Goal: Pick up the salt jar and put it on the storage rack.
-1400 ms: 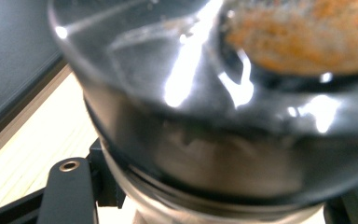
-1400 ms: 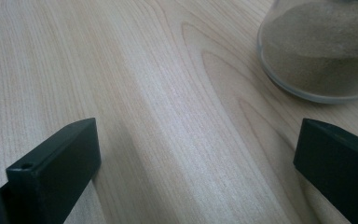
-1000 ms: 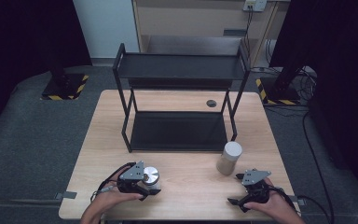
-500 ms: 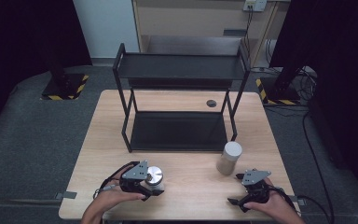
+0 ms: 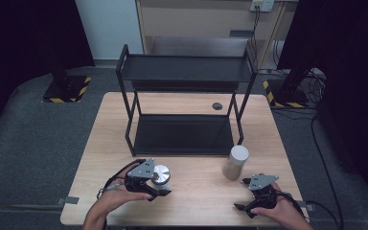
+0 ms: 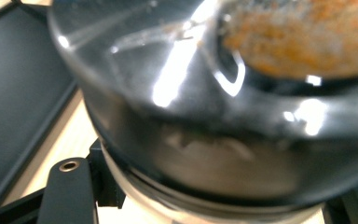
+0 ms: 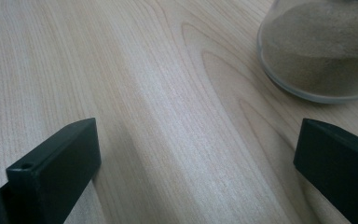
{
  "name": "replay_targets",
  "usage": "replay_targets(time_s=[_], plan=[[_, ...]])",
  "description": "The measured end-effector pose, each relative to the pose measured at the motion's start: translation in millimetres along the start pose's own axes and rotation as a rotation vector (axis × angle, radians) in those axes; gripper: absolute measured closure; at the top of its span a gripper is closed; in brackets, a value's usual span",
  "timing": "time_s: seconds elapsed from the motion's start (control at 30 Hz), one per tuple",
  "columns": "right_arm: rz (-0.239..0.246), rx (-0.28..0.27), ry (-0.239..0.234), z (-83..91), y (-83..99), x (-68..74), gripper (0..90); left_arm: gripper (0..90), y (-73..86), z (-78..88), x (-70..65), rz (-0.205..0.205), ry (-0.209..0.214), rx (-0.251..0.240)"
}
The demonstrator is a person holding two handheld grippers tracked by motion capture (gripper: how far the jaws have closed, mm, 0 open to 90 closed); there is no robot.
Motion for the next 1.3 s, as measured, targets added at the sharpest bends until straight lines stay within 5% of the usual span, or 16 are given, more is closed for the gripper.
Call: replay_targets(time_s=[1.3], plan=[[-0.001, 0.000, 0.001, 0.0, -0.1, 0.2, 1.4, 29.8, -112.0, 25.9, 55.0, -0.058, 0.003, -0.014]])
Point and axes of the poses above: each handheld gripper's, and its own axes: z roughly backward along the jaws, y roughly out of its underside, x roughly to its left, the point moved 3 cm from there along -z, roughly forward along the jaws, and after that the axes turned 11 degrees about -y, right-handed, at the moved point
